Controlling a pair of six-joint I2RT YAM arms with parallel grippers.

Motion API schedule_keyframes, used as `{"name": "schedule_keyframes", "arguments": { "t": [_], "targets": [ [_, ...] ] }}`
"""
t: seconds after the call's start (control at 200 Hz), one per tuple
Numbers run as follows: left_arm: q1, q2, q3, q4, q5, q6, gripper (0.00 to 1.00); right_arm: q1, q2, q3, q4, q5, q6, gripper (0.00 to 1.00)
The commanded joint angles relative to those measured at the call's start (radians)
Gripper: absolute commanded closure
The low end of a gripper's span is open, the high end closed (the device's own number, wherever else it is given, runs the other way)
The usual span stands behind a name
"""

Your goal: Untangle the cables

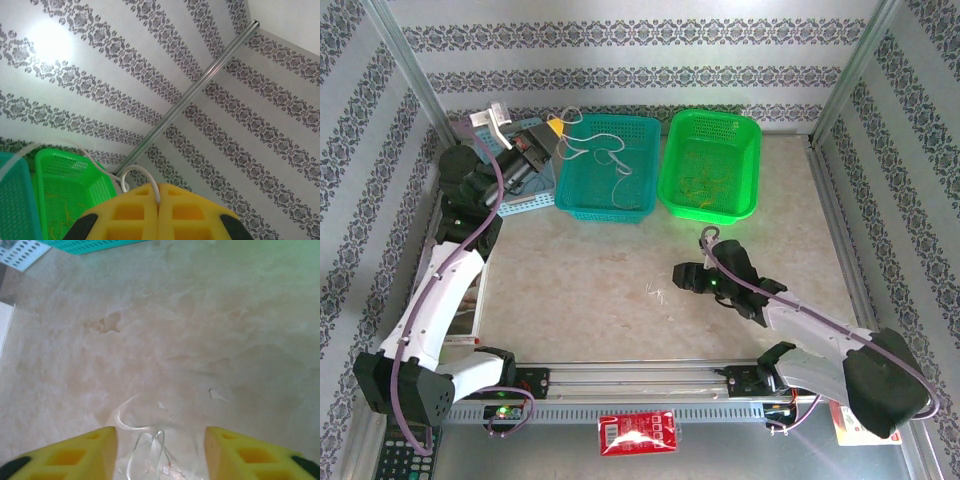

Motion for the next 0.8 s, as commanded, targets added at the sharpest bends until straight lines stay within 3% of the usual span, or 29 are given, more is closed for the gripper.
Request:
{"name": "schedule_keyframes", "arguments": {
  "t": [0.0, 0.315, 0.575, 0.794],
  "targets": [
    [0.014, -0.018, -0.024, 0.061, 0.027, -0.021, 1.0, 0.014, -0.012, 0.071, -0.073, 0.034, -0.039, 0.4],
    [0.014, -0.008, -0.055, 0.088, 0.034, -0.037, 1.0, 0.016, -0.089, 0.245, -0.176, 0.061, -0.093, 0.35],
    [0.015, 0.033, -0.047, 0.102, 0.038, -0.03, 1.0, 0.028, 0.012, 0.392, -0.101, -0.03, -0.112, 0.34],
    [0.014, 0.121, -0.008, 0.098, 0.022, 0.018, 1.0, 0.04, 0.098, 0.442, -0.051, -0.03, -0.106, 0.34]
  ]
}}
